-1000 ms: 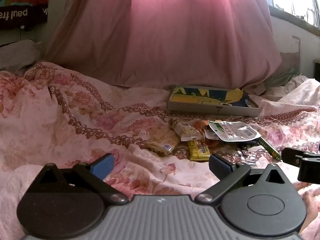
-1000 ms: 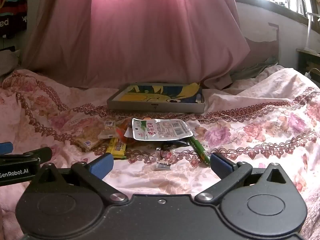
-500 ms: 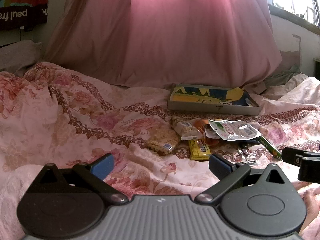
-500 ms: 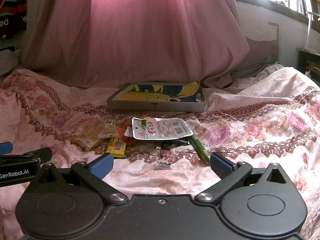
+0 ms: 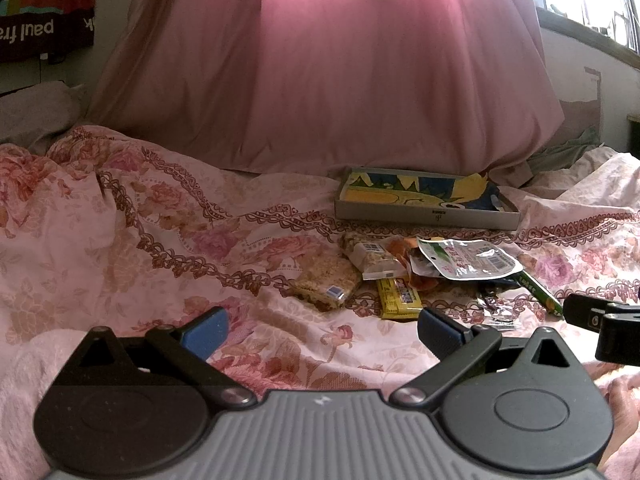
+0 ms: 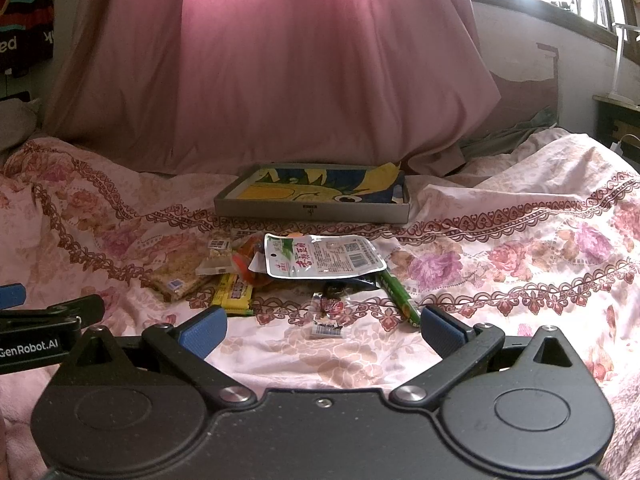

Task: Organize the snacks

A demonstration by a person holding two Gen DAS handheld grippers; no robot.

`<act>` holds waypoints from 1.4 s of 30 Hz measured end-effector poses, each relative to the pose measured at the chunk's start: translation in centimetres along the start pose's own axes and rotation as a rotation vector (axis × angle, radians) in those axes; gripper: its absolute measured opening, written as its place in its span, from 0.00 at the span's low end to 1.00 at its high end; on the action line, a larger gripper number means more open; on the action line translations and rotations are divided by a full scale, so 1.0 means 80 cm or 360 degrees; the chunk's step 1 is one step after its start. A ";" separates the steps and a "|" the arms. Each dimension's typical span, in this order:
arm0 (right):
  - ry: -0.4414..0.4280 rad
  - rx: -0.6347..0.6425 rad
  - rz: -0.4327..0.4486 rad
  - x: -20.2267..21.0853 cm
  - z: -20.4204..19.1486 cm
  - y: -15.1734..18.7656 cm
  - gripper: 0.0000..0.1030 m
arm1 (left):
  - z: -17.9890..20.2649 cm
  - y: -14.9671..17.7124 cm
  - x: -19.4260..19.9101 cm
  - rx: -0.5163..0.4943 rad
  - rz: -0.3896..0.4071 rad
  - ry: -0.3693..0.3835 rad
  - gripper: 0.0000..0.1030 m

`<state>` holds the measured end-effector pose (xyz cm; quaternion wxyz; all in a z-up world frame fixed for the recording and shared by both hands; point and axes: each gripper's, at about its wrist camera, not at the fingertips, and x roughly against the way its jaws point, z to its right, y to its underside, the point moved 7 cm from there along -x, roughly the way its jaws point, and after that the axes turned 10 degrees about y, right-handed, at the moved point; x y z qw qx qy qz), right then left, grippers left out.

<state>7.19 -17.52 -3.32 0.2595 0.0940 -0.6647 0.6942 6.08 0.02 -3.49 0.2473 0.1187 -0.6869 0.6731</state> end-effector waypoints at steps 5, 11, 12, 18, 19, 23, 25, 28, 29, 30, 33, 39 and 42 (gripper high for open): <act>0.0000 -0.0001 -0.0001 0.000 0.000 0.000 1.00 | 0.000 0.000 0.000 -0.0002 -0.0001 -0.0001 1.00; 0.0000 0.0000 -0.0002 0.000 0.001 0.000 1.00 | 0.000 0.000 0.000 -0.0001 -0.0001 0.0001 1.00; 0.0000 0.0000 -0.0002 0.000 0.001 0.000 1.00 | 0.000 0.000 0.000 -0.0002 -0.0002 -0.0001 1.00; -0.0002 0.0000 -0.0006 -0.002 -0.001 -0.001 1.00 | 0.000 0.000 0.000 -0.0005 -0.0005 -0.0004 1.00; -0.0006 0.0002 -0.0011 -0.003 -0.002 -0.001 1.00 | 0.000 0.000 0.000 -0.0006 -0.0006 -0.0005 1.00; -0.0029 0.0002 -0.0029 -0.002 0.000 0.001 1.00 | -0.001 0.000 -0.001 -0.0010 -0.0018 0.0006 1.00; -0.0037 -0.0018 -0.0034 -0.006 0.000 0.002 1.00 | -0.002 -0.001 -0.002 -0.0012 -0.0046 0.0020 1.00; -0.0058 -0.0073 -0.0075 -0.008 0.004 -0.001 1.00 | -0.003 0.000 -0.008 -0.0002 -0.0091 0.0050 1.00; -0.0068 -0.0088 -0.0093 -0.009 0.007 -0.002 1.00 | -0.003 -0.001 -0.011 0.0009 -0.0105 0.0063 1.00; -0.0082 -0.0097 -0.0113 -0.013 0.007 -0.004 1.00 | -0.006 -0.002 -0.012 0.0020 -0.0120 0.0080 1.00; -0.0114 -0.0067 -0.0144 -0.020 0.006 -0.014 1.00 | -0.006 -0.006 -0.028 0.0054 -0.0190 0.0144 1.00; -0.0144 0.0250 -0.0091 -0.035 -0.004 -0.038 1.00 | -0.012 -0.026 -0.064 0.0085 -0.0338 0.0237 1.00; -0.0132 0.0433 -0.0029 -0.047 -0.009 -0.048 1.00 | -0.013 -0.043 -0.084 0.0040 -0.0360 0.0250 1.00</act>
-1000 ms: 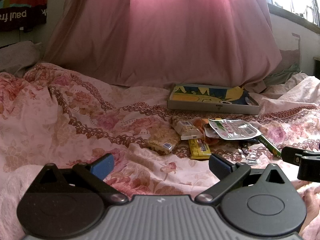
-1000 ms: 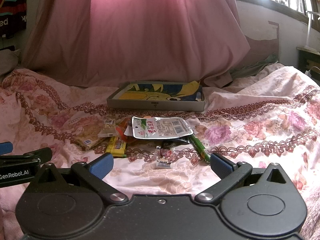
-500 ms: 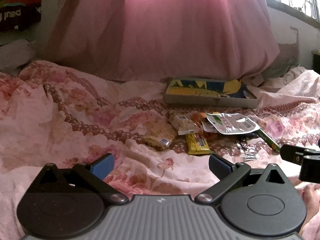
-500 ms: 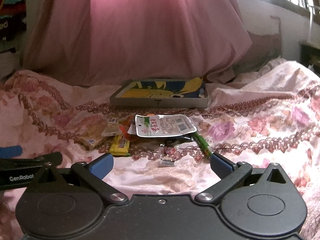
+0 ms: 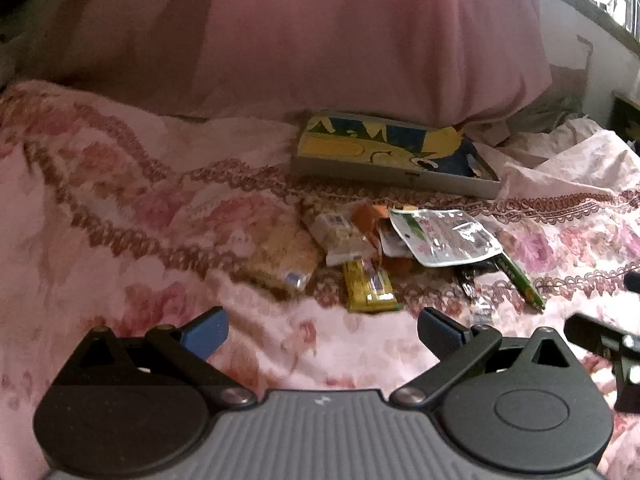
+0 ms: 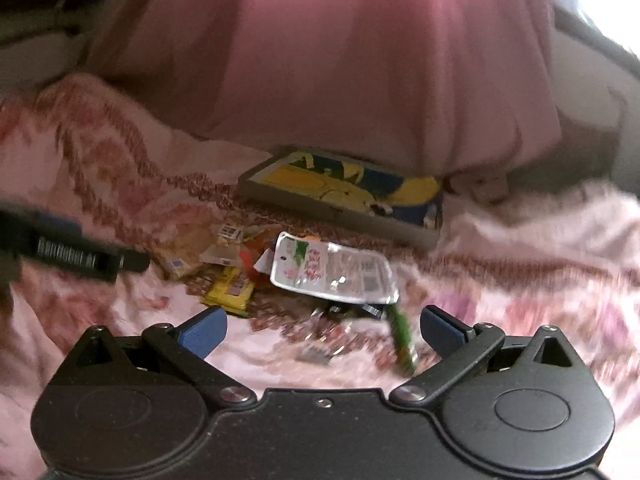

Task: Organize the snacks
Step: 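Grasp the clear white-snack packet with the right gripper while the left gripper approaches the nut bar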

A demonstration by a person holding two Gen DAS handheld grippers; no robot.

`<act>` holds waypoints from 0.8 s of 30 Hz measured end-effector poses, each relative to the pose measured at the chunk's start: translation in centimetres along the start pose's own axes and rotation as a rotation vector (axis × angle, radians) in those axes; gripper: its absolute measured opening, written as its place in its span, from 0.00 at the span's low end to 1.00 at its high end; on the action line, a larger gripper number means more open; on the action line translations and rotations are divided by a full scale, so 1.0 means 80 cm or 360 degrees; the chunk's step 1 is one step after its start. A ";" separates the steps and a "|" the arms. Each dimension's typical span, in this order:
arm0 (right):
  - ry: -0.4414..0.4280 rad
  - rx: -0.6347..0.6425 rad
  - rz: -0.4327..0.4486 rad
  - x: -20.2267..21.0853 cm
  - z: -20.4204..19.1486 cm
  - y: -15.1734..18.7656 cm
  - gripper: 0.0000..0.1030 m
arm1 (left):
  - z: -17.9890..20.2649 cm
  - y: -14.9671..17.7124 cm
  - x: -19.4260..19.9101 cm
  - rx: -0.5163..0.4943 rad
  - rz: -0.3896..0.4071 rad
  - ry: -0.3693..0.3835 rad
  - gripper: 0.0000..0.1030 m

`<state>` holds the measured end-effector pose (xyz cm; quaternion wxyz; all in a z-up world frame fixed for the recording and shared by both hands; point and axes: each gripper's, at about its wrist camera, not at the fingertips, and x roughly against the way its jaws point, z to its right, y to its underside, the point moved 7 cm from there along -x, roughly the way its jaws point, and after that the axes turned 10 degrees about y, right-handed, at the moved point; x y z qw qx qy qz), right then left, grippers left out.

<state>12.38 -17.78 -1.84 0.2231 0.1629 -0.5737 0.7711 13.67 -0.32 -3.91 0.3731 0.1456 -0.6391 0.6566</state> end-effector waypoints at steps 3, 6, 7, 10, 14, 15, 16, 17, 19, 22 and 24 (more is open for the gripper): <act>-0.0010 0.0112 0.0020 -0.018 -0.003 -0.006 0.99 | -0.001 -0.023 -0.020 -0.0035 -0.0040 0.0016 1.00; -0.0001 0.0245 0.0042 -0.043 -0.013 -0.009 0.99 | -0.006 -0.047 -0.048 0.0014 -0.0108 0.0043 1.00; 0.0007 0.0301 0.0051 -0.050 -0.017 -0.008 0.99 | -0.006 -0.054 -0.057 0.0035 -0.0124 0.0050 1.00; 0.0022 0.0472 0.0099 -0.077 -0.033 -0.006 0.99 | -0.012 -0.074 -0.086 0.0099 -0.0171 0.0069 1.00; 0.0040 0.0645 0.0154 -0.112 -0.051 0.004 0.99 | -0.020 -0.092 -0.126 0.0191 -0.0209 0.0081 1.00; 0.0045 0.0676 0.0158 -0.120 -0.054 0.007 0.99 | -0.022 -0.095 -0.136 0.0216 -0.0217 0.0093 1.00; 0.0047 0.0710 0.0159 -0.128 -0.057 0.010 0.99 | -0.025 -0.098 -0.147 0.0243 -0.0223 0.0104 1.00; 0.0050 0.0743 0.0151 -0.138 -0.060 0.013 0.99 | -0.027 -0.100 -0.157 0.0268 -0.0227 0.0112 1.00; 0.0053 0.0802 0.0119 -0.153 -0.064 0.019 0.99 | -0.033 -0.100 -0.176 0.0300 -0.0233 0.0122 1.00; 0.0064 0.0833 0.0099 -0.172 -0.068 0.025 0.99 | -0.038 -0.099 -0.200 0.0317 -0.0248 0.0129 1.00; 0.0080 0.0860 0.0088 -0.187 -0.070 0.030 0.99 | -0.039 -0.096 -0.213 0.0303 -0.0257 0.0147 1.00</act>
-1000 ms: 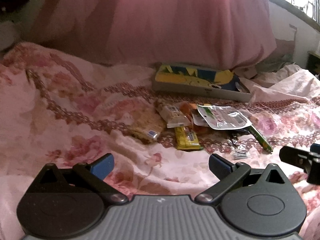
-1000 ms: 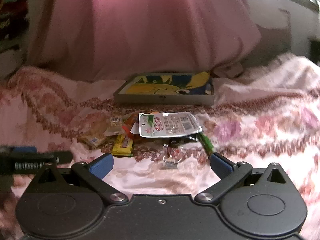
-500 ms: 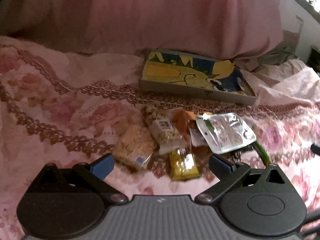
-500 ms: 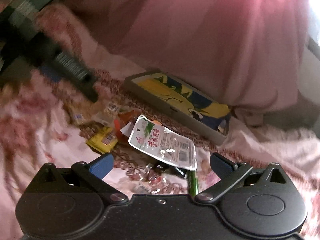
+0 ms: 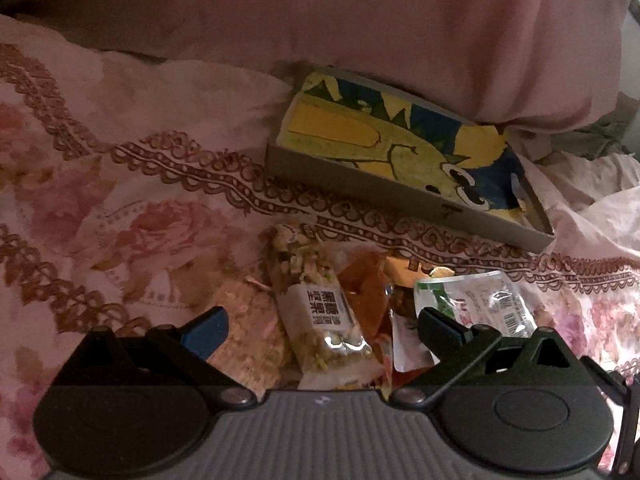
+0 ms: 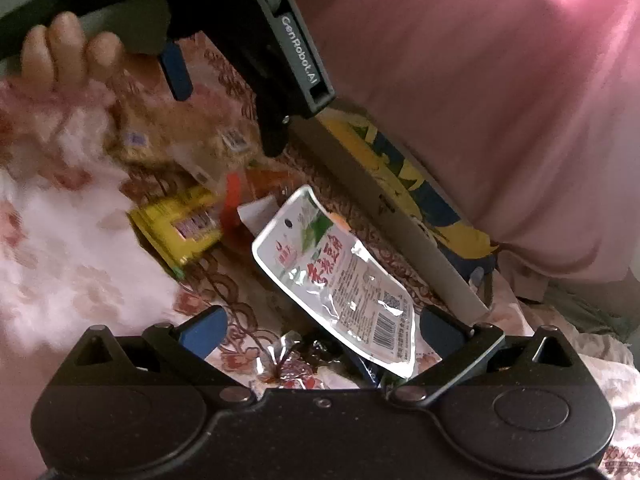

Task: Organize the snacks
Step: 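Grasp the clear white-snack packet with the right gripper while the left gripper approaches the nut bar, then lift the clear packet with the right gripper while the left gripper grasps the nut bar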

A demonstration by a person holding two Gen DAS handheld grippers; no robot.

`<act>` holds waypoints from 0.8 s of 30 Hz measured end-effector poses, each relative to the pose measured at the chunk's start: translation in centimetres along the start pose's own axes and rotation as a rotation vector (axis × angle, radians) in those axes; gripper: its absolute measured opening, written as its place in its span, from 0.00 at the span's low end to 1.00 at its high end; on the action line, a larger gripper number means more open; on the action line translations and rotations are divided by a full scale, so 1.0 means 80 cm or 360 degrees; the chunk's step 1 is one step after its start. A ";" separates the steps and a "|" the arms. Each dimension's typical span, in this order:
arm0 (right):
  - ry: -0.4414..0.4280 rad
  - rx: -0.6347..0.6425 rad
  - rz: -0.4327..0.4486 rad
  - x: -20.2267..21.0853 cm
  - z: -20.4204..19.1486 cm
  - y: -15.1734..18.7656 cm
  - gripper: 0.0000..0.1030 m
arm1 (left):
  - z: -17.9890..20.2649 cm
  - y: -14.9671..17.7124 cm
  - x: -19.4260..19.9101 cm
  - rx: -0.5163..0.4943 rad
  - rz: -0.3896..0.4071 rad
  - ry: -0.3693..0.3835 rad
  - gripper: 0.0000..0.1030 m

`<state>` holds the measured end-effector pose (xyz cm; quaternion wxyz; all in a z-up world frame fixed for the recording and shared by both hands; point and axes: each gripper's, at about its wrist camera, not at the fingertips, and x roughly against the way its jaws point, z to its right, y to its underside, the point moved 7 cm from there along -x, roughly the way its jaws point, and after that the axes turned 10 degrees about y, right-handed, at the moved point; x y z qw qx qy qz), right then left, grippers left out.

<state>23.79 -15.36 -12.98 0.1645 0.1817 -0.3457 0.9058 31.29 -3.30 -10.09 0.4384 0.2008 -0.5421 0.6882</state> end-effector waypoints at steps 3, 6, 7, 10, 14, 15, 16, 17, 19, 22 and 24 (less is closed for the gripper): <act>0.0051 0.0052 -0.0011 -0.016 -0.006 0.006 0.94 | 0.000 0.005 -0.016 -0.0059 -0.0027 0.0020 0.99; 0.0085 0.0093 -0.0012 -0.027 -0.008 0.010 0.91 | 0.003 0.009 -0.023 -0.0084 -0.0027 0.0052 0.99; 0.0098 0.0098 -0.0008 -0.029 -0.008 0.010 0.90 | 0.004 0.010 -0.025 -0.0095 -0.0025 0.0062 0.99; 0.0133 0.0088 0.0024 -0.033 -0.004 0.008 0.87 | 0.009 0.013 -0.025 -0.0140 -0.0018 0.0096 0.95; 0.0159 0.0049 0.0041 -0.042 0.003 0.004 0.79 | 0.010 0.014 -0.026 -0.0124 -0.0017 0.0131 0.86; 0.0158 0.0039 0.0040 -0.047 0.006 0.002 0.76 | 0.009 0.014 -0.027 -0.0109 -0.0021 0.0135 0.83; 0.0152 0.0031 0.0040 -0.050 0.007 0.002 0.75 | 0.007 0.014 -0.028 -0.0097 -0.0025 0.0138 0.79; 0.0145 0.0024 0.0044 -0.051 0.007 0.002 0.70 | 0.004 0.014 -0.029 -0.0083 -0.0029 0.0136 0.78; 0.0110 -0.0018 0.0054 -0.050 0.012 0.000 0.57 | -0.001 0.014 -0.031 -0.0053 -0.0035 0.0137 0.71; 0.0105 -0.0084 0.0065 -0.046 0.022 -0.004 0.42 | -0.009 0.014 -0.032 0.0003 -0.0043 0.0153 0.63; 0.0123 -0.0128 0.0090 -0.044 0.031 -0.008 0.36 | -0.014 0.013 -0.031 0.0047 -0.0038 0.0156 0.55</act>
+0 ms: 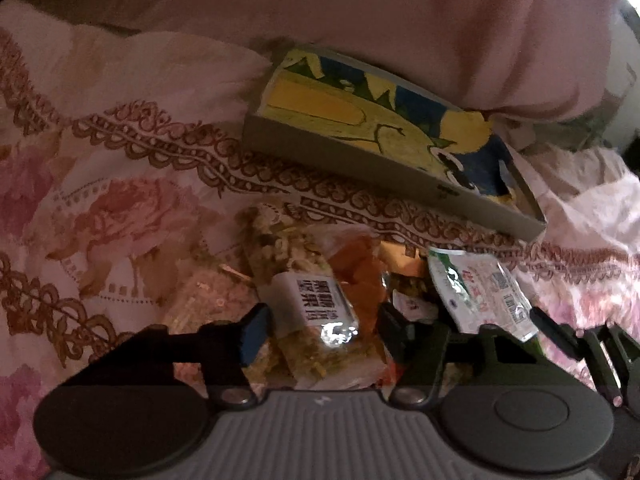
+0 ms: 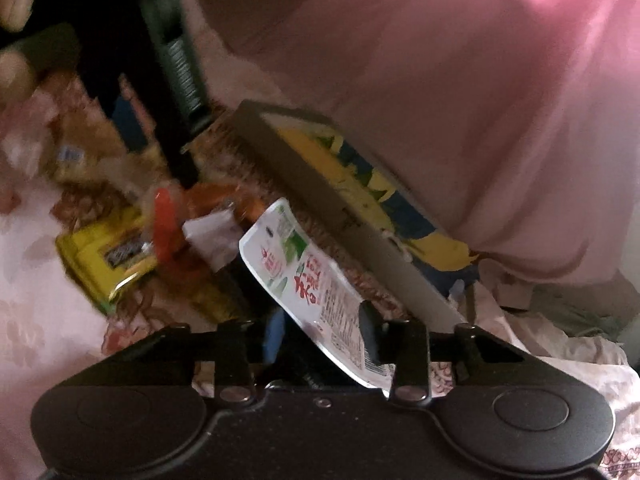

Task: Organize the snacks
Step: 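Lift the clear packet with the right gripper while the left gripper grasps the nut bar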

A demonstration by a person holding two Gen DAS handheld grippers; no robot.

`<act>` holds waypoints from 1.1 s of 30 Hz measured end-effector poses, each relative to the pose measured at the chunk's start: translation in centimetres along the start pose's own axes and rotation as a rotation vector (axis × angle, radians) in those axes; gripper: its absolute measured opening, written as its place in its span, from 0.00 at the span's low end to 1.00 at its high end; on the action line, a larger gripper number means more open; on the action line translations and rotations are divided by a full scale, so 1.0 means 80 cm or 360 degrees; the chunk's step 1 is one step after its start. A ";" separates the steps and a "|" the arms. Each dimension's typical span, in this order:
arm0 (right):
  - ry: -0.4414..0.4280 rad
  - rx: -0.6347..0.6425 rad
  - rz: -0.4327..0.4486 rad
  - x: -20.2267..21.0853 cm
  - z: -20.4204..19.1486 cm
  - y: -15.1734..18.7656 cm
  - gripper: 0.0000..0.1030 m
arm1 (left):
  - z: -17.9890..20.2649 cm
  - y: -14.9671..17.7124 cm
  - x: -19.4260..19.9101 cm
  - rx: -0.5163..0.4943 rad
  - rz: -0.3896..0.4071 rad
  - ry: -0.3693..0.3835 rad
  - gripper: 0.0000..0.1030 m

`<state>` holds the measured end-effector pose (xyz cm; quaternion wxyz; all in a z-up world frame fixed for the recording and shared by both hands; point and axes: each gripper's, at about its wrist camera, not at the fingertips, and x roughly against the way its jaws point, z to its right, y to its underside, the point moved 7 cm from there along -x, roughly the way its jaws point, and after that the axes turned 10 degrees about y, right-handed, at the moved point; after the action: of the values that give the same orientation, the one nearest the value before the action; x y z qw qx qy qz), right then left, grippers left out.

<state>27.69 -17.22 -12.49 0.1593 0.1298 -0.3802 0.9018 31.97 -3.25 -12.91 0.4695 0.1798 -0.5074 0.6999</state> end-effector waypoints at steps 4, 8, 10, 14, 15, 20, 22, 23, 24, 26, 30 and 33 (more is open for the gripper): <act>0.0035 -0.0112 0.0007 -0.003 0.017 -0.006 0.35 | -0.005 -0.001 0.002 0.0025 0.0002 -0.0017 0.52; 0.0065 -0.0143 -0.0016 -0.016 0.026 -0.008 0.35 | -0.006 -0.002 0.001 0.0025 0.0007 -0.0028 0.51; 0.0086 -0.0124 -0.0023 -0.027 0.026 -0.008 0.35 | -0.006 -0.004 -0.001 0.0006 0.0012 -0.0043 0.51; 0.0123 -0.0065 -0.0038 -0.052 0.022 -0.007 0.36 | -0.006 -0.007 -0.006 -0.0021 0.0003 -0.0045 0.51; 0.0128 -0.0067 -0.0048 -0.060 0.023 -0.007 0.37 | -0.006 -0.007 -0.007 -0.0022 -0.0001 -0.0043 0.52; 0.0106 -0.0071 -0.0101 -0.087 0.021 -0.004 0.39 | -0.011 -0.013 -0.014 -0.0009 -0.0001 -0.0034 0.54; 0.0102 -0.0039 -0.0097 -0.092 0.018 -0.004 0.39 | -0.012 -0.016 -0.017 -0.0017 0.0006 -0.0035 0.57; 0.0102 -0.0022 -0.0092 -0.094 0.016 -0.004 0.39 | -0.012 -0.018 -0.018 -0.0023 0.0010 -0.0035 0.57; 0.0100 -0.0007 -0.0086 -0.094 0.014 -0.004 0.39 | -0.012 -0.020 -0.021 -0.0028 0.0010 -0.0035 0.58; 0.0099 0.0041 -0.0058 -0.094 0.008 -0.007 0.38 | -0.012 -0.022 -0.025 -0.0041 0.0011 -0.0037 0.59; 0.0086 0.0127 -0.0019 -0.088 -0.006 -0.010 0.20 | -0.011 -0.024 -0.034 -0.0081 0.0006 -0.0069 0.57; 0.0098 0.0214 0.0019 -0.082 -0.017 -0.010 0.13 | -0.014 -0.024 -0.035 -0.0064 0.0024 -0.0066 0.49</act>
<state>33.83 -16.92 -15.21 0.1564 0.1099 -0.3146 0.9298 35.19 -3.48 -14.40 0.4570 0.1810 -0.5322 0.6893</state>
